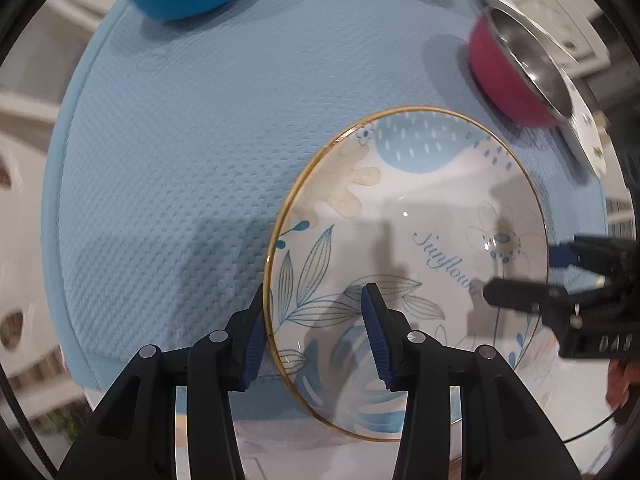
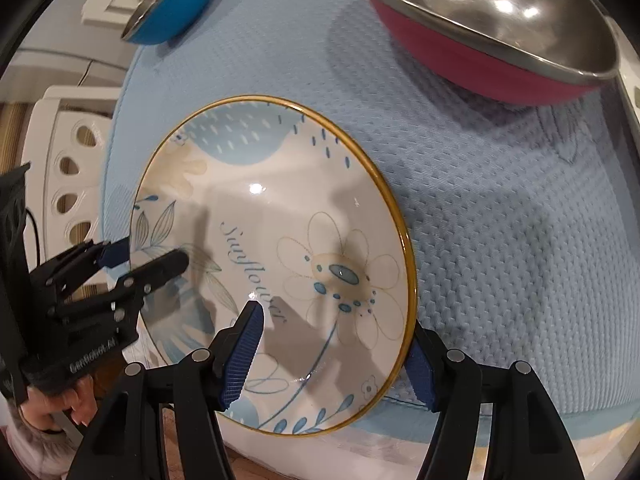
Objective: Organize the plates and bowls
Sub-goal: 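Slide the Sunflower plate toward the mat edge with the left tool and release, then grasp the rim of the square leaf-print plate with the left tool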
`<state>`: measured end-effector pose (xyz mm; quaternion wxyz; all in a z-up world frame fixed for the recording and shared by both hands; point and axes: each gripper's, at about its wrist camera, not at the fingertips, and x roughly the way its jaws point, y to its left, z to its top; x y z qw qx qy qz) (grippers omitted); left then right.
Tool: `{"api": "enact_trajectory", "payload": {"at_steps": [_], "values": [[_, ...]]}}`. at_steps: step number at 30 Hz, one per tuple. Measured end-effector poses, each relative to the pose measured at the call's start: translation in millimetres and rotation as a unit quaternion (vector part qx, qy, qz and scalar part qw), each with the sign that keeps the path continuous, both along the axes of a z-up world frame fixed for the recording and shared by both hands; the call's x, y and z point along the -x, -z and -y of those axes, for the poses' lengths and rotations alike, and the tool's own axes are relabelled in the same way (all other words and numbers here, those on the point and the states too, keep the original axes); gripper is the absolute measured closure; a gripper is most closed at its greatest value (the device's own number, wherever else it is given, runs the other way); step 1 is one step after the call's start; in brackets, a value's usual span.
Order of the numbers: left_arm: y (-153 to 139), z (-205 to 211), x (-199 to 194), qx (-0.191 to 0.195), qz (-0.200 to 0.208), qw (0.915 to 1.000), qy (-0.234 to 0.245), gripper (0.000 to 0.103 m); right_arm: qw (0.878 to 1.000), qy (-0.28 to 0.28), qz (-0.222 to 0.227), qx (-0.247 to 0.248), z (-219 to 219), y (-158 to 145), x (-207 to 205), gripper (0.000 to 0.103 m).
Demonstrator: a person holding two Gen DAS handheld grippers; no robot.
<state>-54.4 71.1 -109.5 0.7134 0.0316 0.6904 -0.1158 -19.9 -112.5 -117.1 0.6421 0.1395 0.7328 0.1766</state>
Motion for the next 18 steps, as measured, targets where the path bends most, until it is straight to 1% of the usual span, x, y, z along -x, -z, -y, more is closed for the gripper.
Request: {"api": "enact_trajectory", "payload": {"at_steps": [2, 3, 7, 8, 9, 10, 11, 12, 13, 15, 16, 18], "values": [[-8.2, -3.1, 5.0, -0.010, 0.006, 0.9996, -0.028, 0.062, 1.000, -0.014, 0.002, -0.011, 4.2, -4.3, 1.5, 0.038], [-13.7, -1.9, 6.4, -0.019, 0.011, 0.9990, -0.039, 0.060, 1.000, -0.024, 0.007, -0.010, 7.1, -7.7, 2.5, 0.038], [-32.6, 19.3, 7.0, -0.063, 0.019, 0.9953, -0.071, 0.057, 0.996, -0.075, 0.044, 0.002, 28.0, -27.6, 5.4, 0.038], [-38.8, 24.4, 6.8, -0.046, 0.017, 0.9953, -0.084, 0.057, 0.995, -0.084, 0.053, 0.001, 35.3, -31.3, 5.8, 0.038], [-42.0, 29.5, 9.1, -0.036, 0.017, 0.9949, -0.093, 0.054, 0.994, -0.093, 0.062, 0.000, 45.1, -35.9, 5.2, 0.038], [-48.6, 36.0, 9.5, -0.031, 0.018, 0.9937, -0.107, 0.046, 0.992, -0.102, 0.070, 0.001, 51.4, -39.3, 4.4, 0.037], [-54.6, 43.0, 9.7, -0.029, 0.022, 0.9926, -0.116, 0.042, 0.991, -0.111, 0.079, 0.004, 59.6, -43.1, 3.0, 0.034], [-63.1, 54.2, 9.9, -0.016, 0.029, 0.9916, -0.125, 0.039, 0.989, -0.119, 0.089, 0.007, 68.4, -46.3, 1.0, 0.032], [-67.1, 61.9, 11.9, -0.002, 0.032, 0.9911, -0.129, 0.038, 0.987, -0.124, 0.099, 0.006, 77.5, -48.7, -1.7, 0.029], [-78.2, 89.3, 7.3, 0.029, 0.036, 0.9899, -0.134, 0.035, 0.986, -0.126, 0.110, 0.003, 98.4, -52.3, -6.6, 0.029], [-79.4, 106.3, 11.2, 0.038, 0.041, 0.9898, -0.132, 0.035, 0.986, -0.125, 0.113, 0.002, 108.1, -53.1, -9.8, 0.029], [-74.2, 136.2, 18.8, 0.037, 0.047, 0.9914, -0.116, 0.035, 0.985, -0.121, 0.121, 0.003, 130.8, -54.4, -17.7, 0.029]]}}
